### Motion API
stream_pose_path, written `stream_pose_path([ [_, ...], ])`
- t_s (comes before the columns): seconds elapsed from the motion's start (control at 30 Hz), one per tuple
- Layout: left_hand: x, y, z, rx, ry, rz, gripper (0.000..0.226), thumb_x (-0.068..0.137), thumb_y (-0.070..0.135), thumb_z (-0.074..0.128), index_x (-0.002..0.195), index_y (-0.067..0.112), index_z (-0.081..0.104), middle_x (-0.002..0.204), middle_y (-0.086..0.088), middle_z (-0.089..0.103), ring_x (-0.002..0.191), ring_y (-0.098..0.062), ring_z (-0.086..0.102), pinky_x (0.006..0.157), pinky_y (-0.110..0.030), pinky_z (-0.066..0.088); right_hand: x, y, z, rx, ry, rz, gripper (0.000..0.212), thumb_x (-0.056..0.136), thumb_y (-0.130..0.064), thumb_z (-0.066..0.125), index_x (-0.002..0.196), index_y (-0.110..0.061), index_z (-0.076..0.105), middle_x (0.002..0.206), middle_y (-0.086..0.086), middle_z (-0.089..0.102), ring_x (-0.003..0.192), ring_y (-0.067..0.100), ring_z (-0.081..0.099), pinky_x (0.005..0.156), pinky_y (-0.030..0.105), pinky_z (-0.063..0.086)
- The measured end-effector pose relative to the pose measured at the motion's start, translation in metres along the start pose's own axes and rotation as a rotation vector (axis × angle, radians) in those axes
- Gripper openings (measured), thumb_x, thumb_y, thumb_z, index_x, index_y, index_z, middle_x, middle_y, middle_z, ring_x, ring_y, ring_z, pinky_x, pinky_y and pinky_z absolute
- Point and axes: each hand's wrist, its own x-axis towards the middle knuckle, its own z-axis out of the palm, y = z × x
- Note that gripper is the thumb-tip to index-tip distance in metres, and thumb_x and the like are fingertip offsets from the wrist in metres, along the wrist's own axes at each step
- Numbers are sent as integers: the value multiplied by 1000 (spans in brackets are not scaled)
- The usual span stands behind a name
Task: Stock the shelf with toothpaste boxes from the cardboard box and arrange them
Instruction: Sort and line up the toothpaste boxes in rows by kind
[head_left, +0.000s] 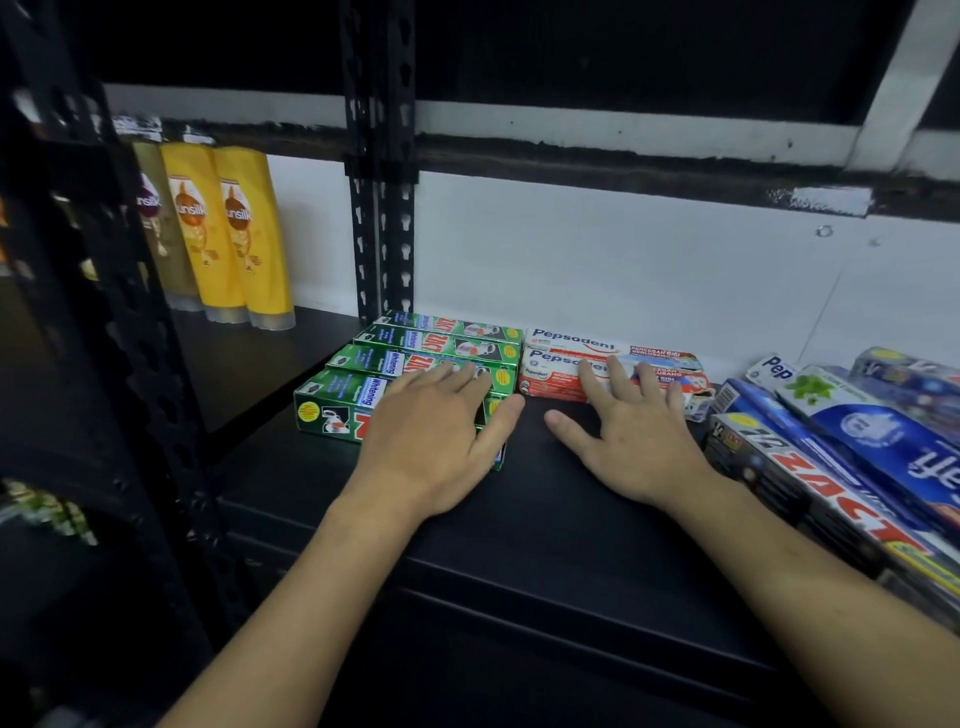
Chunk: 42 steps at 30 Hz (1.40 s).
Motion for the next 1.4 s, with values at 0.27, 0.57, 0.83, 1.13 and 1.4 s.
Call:
stream_pose_path([
  [0.27,1,-1,1,7,-4,-2,79,92,68,5,148,28,43,155,8,39,146,-12,27,119,-36,17,1,-1,1,7,-33,-13,92,80,-85,9,156,-34,-2,165,1,-5,150,32,-12,119,56,-8],
  [0.57,1,0,0,2,8,-5,86,86,70,-2,147,29,44,154,9,41,145,-11,29,118,-35,18,1,-2,1,-16,-12,-10,91,81,-84,9,156,-34,0,165,2,-3,150,33,-9,119,56,-6],
  [0.83,1,0,0,11,3,-11,77,91,68,8,146,28,45,153,9,41,145,-10,29,118,-35,18,0,-3,0,-37,21,30,83,86,-79,12,156,-33,5,164,6,4,151,31,-3,118,59,0],
  [1.13,1,1,-1,14,-3,-11,77,91,67,8,147,29,44,154,9,40,145,-10,29,118,-34,17,-1,-8,-2,-73,30,57,81,89,-76,15,156,-32,6,164,11,5,150,35,-1,118,61,2],
  [1.4,0,0,0,17,4,-6,76,92,67,8,145,28,46,153,9,42,145,-10,31,117,-34,18,8,15,-1,-103,45,115,63,100,-50,25,156,-30,6,163,15,3,147,46,-1,117,62,-1],
])
